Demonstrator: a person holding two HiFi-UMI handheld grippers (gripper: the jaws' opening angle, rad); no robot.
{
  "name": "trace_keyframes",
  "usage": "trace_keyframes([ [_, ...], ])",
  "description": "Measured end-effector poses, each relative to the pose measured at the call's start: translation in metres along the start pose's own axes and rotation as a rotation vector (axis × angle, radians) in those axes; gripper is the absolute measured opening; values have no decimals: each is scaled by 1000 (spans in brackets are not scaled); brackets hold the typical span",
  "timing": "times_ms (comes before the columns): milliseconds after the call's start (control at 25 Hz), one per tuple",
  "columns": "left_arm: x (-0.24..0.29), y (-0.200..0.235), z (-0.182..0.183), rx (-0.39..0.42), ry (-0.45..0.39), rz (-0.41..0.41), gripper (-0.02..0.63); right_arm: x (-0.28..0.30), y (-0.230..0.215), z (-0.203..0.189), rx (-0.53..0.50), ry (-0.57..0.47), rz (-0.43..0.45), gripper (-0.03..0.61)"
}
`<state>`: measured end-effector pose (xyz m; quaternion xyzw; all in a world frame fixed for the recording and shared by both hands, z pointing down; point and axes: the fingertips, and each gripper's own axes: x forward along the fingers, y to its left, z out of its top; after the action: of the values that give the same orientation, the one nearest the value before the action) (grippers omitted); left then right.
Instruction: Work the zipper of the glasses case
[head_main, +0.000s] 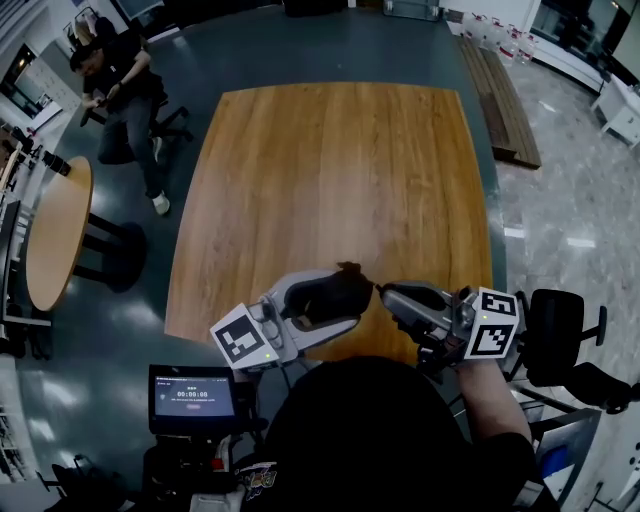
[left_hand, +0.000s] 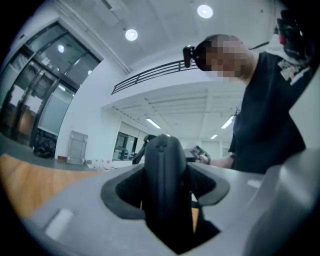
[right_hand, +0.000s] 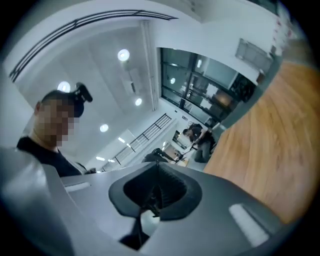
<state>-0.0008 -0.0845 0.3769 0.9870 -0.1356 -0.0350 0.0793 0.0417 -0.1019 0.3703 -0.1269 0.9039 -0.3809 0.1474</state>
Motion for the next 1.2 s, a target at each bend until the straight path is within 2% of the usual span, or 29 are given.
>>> trace_keyframes([
  [80,5,7,4,-101,-42,-10,259,-3,-3,7,-216,-9,-81,25],
  [120,8,11,8,-176,-81,-10,259,-4,-3,10,-336,-10,-125,28],
  [200,9,19,12,-354,-159,-21,259,-4,-1,13,-605,18,-212,86],
  [280,8,23,11,-558,-223,-60,259,2,2,9,-895,99,-295,96],
  [360,6,22,13,-739,-277,-139,261,5,-4,0,-1168,240,-372,86],
  [440,2,18,22,-848,-324,-237,262,7,-7,-3,-1361,344,-388,87],
  [480,0,17,26,-873,-342,-272,262,9,-6,-2,-1401,361,-375,87],
  [560,-5,16,30,-890,-356,-305,262,14,-2,-1,-1408,352,-334,87],
  [760,-7,3,32,-935,-339,-372,262,29,12,-3,-1456,348,-269,84],
  [920,-10,1,30,-985,-350,-396,262,33,21,-5,-1518,360,-243,72],
  [1080,-16,2,27,-1021,-343,-417,262,37,21,-10,-1615,422,-219,69],
  [1200,-15,-1,22,-1037,-317,-426,264,36,23,-11,-1635,449,-193,57],
])
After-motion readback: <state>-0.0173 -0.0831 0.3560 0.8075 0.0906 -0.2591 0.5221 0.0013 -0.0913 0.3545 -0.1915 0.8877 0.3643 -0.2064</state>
